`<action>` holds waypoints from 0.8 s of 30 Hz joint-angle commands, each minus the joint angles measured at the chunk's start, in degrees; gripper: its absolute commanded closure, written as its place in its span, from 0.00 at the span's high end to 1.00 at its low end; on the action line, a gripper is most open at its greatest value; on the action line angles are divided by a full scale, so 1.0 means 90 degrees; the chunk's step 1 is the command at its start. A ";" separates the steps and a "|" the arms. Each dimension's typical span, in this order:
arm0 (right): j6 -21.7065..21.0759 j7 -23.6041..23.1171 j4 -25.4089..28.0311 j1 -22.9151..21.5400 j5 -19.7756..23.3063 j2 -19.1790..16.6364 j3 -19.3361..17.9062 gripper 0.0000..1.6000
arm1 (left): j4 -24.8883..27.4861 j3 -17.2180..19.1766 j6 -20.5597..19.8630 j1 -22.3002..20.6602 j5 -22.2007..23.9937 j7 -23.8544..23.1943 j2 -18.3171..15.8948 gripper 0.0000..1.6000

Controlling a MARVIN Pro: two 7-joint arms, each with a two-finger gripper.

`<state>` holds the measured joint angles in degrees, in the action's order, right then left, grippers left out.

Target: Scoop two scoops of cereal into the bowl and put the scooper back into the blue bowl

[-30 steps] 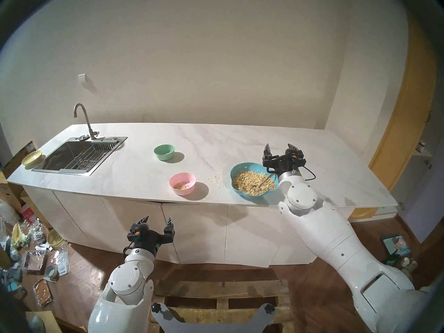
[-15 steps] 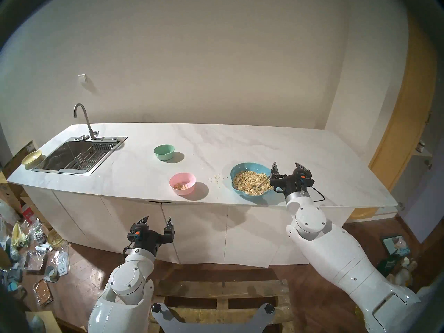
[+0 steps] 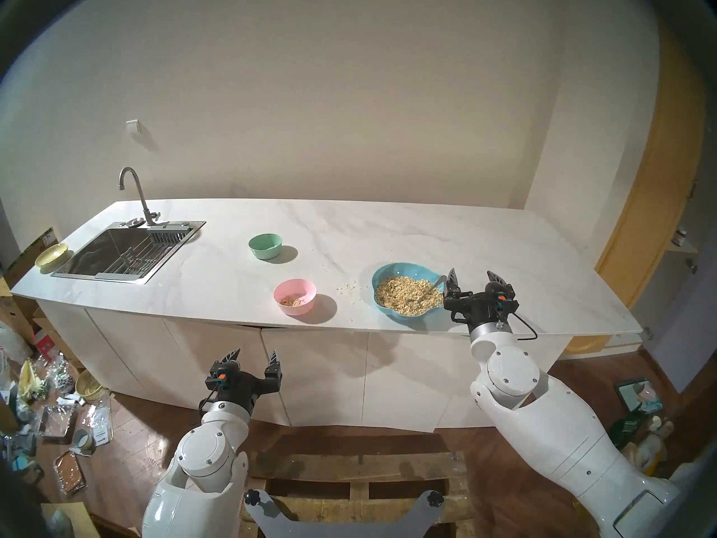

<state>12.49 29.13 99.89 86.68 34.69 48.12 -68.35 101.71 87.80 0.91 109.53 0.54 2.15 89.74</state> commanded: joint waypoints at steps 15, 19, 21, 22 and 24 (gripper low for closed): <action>0.0056 0.0220 0.0421 0.0015 -0.0031 -0.0099 -0.0122 1.00 | 0.0183 -0.0015 0.0031 -0.0029 0.0019 -0.0032 -0.0003 1.00; 0.0059 0.0228 0.0423 0.0013 -0.0027 -0.0105 -0.0115 1.00 | 0.0183 -0.0015 0.0031 -0.0029 0.0019 -0.0032 -0.0003 1.00; 0.0060 0.0231 0.0423 0.0012 -0.0025 -0.0108 -0.0112 1.00 | 0.0183 -0.0015 0.0031 -0.0029 0.0019 -0.0032 -0.0003 1.00; 0.0060 0.0232 0.0423 0.0011 -0.0025 -0.0109 -0.0111 1.00 | 0.0183 -0.0015 0.0031 -0.0029 0.0019 -0.0032 -0.0003 1.00; 0.0061 0.0234 0.0423 0.0010 -0.0024 -0.0111 -0.0109 1.00 | 0.0183 -0.0015 0.0031 -0.0029 0.0019 -0.0031 -0.0003 1.00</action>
<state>12.47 31.28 102.32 87.24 34.66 47.36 -68.75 101.74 87.80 0.90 109.54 0.56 2.14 89.74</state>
